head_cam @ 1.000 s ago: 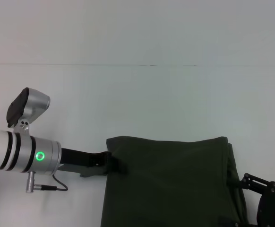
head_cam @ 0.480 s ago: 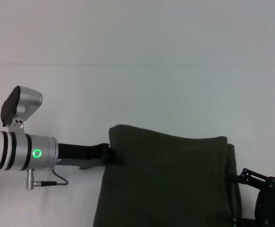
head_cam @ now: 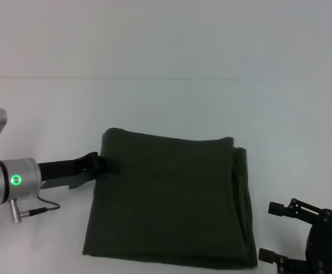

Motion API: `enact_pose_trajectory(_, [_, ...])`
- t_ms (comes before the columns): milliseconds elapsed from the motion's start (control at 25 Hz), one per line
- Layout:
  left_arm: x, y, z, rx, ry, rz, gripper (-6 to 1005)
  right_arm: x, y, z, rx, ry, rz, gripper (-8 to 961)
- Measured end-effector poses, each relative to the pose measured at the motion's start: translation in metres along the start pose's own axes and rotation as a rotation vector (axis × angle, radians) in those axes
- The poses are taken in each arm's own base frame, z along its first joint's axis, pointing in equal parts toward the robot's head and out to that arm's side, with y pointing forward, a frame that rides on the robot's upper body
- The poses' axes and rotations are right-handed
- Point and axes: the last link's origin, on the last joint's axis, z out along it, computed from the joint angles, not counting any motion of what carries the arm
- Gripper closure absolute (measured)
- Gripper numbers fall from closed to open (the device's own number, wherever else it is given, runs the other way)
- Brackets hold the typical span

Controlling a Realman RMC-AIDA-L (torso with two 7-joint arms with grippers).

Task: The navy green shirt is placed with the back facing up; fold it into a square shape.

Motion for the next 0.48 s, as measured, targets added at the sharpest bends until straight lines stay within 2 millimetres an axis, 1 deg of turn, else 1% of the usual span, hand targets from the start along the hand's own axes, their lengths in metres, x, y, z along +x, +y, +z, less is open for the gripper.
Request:
enact_pose_trajectory(160, [-0.0005,-0.0064,-0.0083,-0.012,0.037,-0.017,932,-0.0006,0.0002,0.0018,-0.004,-0.007,0.003,74])
enact_pose_trajectory(360, [-0.0040,-0.0030,-0.0089,-0.052,0.045,0.008,930,-0.0014,-0.0004,0.0030,-0.006,-0.009,0.001,73])
enact_pose_trajectory(480, [-0.0059,-0.0045,-0.0096,-0.053,0.052,0.009,928,-0.0015,-0.0005,0.0030,-0.005,-0.011,0.001,73])
